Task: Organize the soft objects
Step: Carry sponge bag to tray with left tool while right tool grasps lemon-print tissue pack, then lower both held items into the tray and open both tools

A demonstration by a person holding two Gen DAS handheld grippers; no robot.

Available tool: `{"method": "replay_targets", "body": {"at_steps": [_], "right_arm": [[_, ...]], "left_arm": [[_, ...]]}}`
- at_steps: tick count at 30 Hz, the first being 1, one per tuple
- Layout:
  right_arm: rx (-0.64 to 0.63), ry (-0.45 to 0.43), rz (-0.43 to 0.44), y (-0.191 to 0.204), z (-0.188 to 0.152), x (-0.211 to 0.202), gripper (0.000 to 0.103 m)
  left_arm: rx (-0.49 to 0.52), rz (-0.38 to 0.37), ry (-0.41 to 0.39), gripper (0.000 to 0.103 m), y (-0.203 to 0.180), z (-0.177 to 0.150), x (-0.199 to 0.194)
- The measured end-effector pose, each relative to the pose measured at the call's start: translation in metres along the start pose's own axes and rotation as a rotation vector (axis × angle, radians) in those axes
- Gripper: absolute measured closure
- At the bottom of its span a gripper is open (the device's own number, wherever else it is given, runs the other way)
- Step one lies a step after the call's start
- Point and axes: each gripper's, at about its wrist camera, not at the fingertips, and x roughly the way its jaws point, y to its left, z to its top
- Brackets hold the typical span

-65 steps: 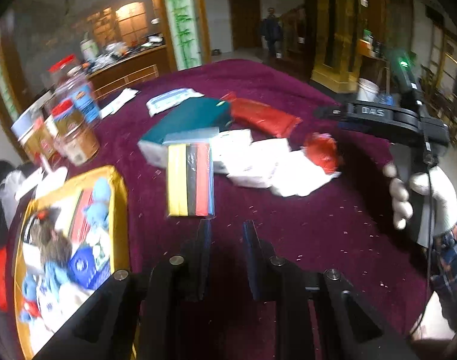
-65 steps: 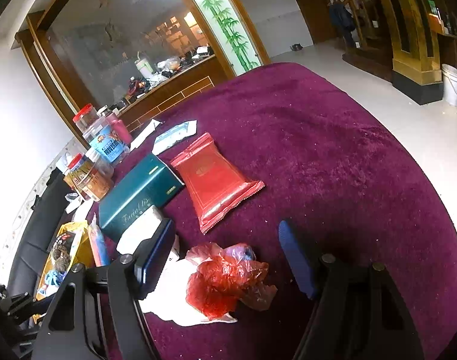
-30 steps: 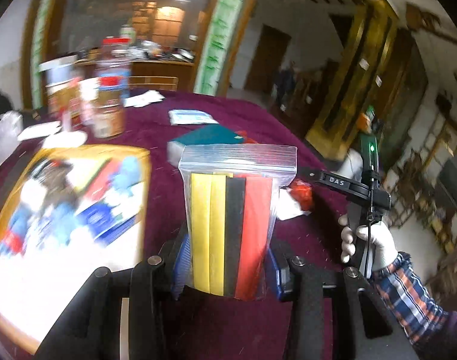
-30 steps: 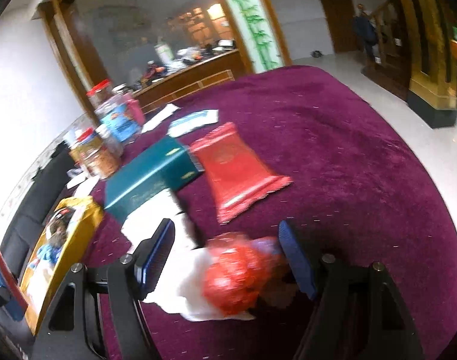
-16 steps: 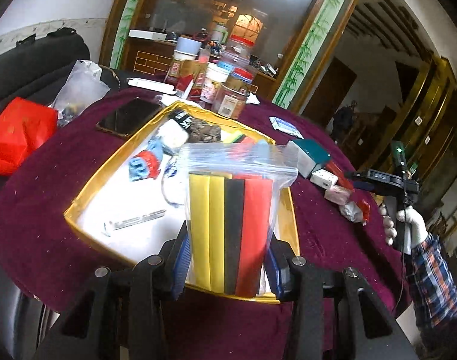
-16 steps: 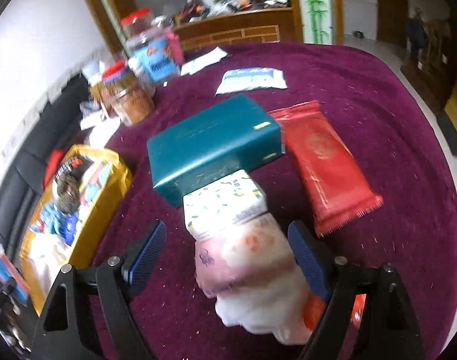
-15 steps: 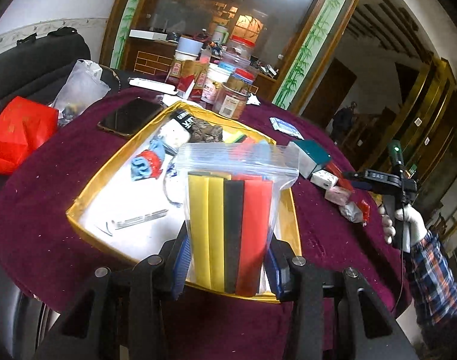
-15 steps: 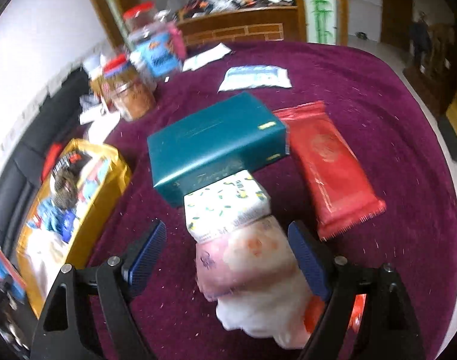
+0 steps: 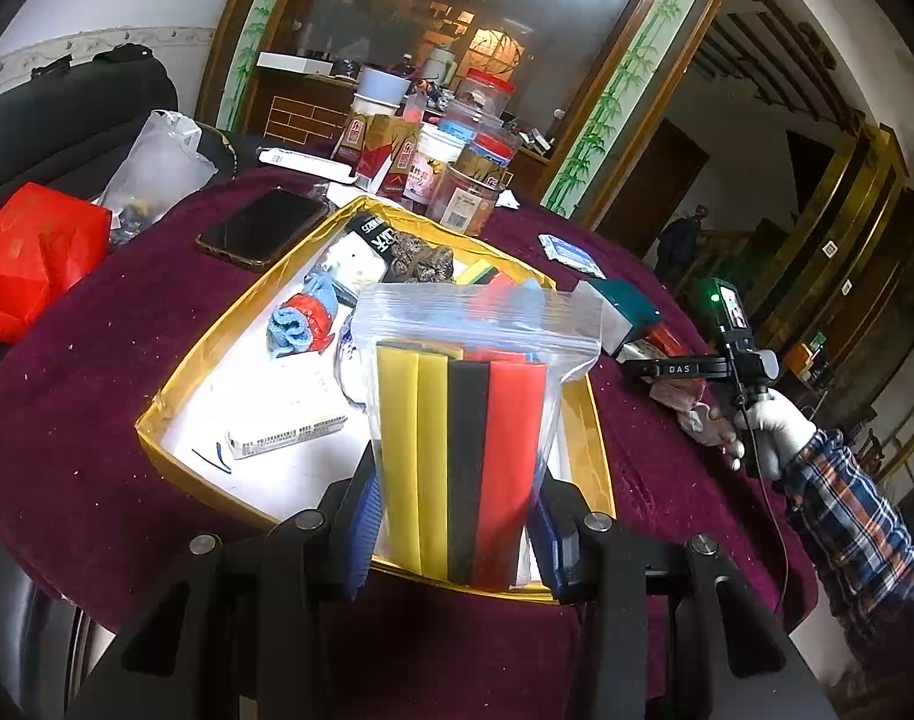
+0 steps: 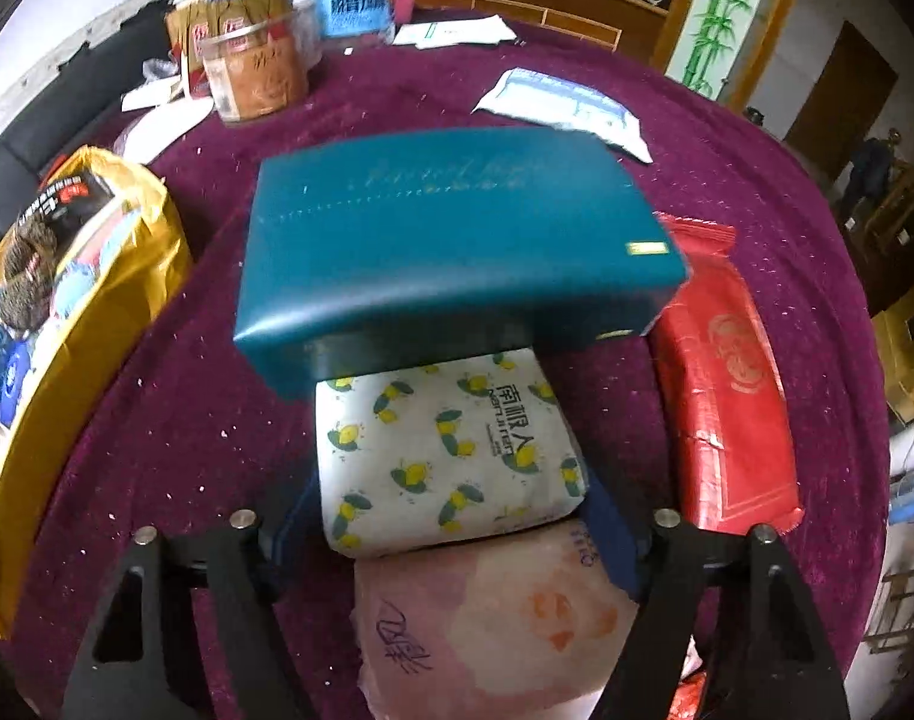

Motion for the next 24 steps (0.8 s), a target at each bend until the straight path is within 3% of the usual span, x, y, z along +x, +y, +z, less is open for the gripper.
{"method": "replay_targets", "body": {"at_steps": [6,9,13,14,16,18,24], "right_arm": [[0.073,-0.144,0.017,-0.013,-0.007,-0.056,0.028],[0.057,-0.185,0.075,0.001,-0.012,-0.084,0.028],[-0.046,-0.213,0.192,0.054,-0.023,-0.112,0.028],[-0.070,-0.216,0.211,0.067,-0.025,-0.115,0.028],[-0.135,-0.217,0.263,0.101,-0.029,-0.123,0.028],[-0.186,-0.209,0.306,0.129,-0.032,-0.126,0.028],[-0.373,-0.120,0.444,0.213,-0.055,-0.125,0.027]], "left_arm": [[-0.022,0.006,0.006,0.058,0.006,0.004,0.000],[-0.034,0.030,0.030,0.058,0.010,0.009,0.003],[-0.027,0.064,0.102,0.054,0.008,0.016,0.022],[-0.022,0.068,0.130,0.051,0.007,0.016,0.029],[-0.027,0.077,0.179,0.031,0.005,0.017,0.044],[-0.057,0.082,0.194,0.030,0.008,0.016,0.050],[-0.114,0.044,0.096,0.026,0.017,0.015,0.015]]}}
